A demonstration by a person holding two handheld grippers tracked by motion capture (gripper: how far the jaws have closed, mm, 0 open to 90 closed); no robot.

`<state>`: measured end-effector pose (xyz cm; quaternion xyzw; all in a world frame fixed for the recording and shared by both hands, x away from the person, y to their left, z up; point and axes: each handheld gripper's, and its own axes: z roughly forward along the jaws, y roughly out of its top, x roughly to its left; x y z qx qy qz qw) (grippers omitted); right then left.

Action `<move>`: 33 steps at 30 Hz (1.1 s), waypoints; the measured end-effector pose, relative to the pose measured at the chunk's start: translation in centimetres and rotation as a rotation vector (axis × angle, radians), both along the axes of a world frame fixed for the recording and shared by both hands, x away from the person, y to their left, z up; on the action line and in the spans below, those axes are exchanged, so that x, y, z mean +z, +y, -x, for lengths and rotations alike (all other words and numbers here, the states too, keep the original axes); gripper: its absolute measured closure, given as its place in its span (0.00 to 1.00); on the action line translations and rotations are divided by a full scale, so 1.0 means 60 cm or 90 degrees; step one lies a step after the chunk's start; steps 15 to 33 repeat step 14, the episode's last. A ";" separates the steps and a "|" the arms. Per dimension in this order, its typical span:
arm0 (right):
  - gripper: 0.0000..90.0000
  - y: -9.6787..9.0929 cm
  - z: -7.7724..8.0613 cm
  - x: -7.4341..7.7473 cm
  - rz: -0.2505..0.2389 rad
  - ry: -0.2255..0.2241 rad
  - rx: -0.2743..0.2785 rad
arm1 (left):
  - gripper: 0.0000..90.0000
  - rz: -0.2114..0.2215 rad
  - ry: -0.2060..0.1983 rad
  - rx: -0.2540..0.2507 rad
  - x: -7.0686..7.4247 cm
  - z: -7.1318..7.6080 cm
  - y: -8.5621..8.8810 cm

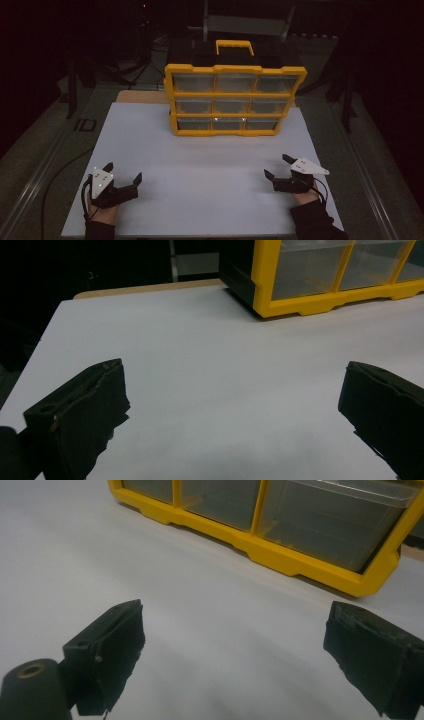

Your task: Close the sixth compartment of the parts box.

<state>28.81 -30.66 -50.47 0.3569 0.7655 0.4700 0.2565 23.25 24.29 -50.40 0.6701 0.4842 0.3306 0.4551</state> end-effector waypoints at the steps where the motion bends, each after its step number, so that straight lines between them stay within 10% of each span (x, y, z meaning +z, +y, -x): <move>1: 0.10 0.000 0.001 0.001 -0.001 -0.001 0.001 | 0.00 0.000 0.000 -0.001 0.000 0.000 0.000; 33: 0.10 0.001 0.002 0.004 0.001 -0.009 -0.002 | 0.00 -0.001 0.003 -0.003 -0.001 0.000 -0.001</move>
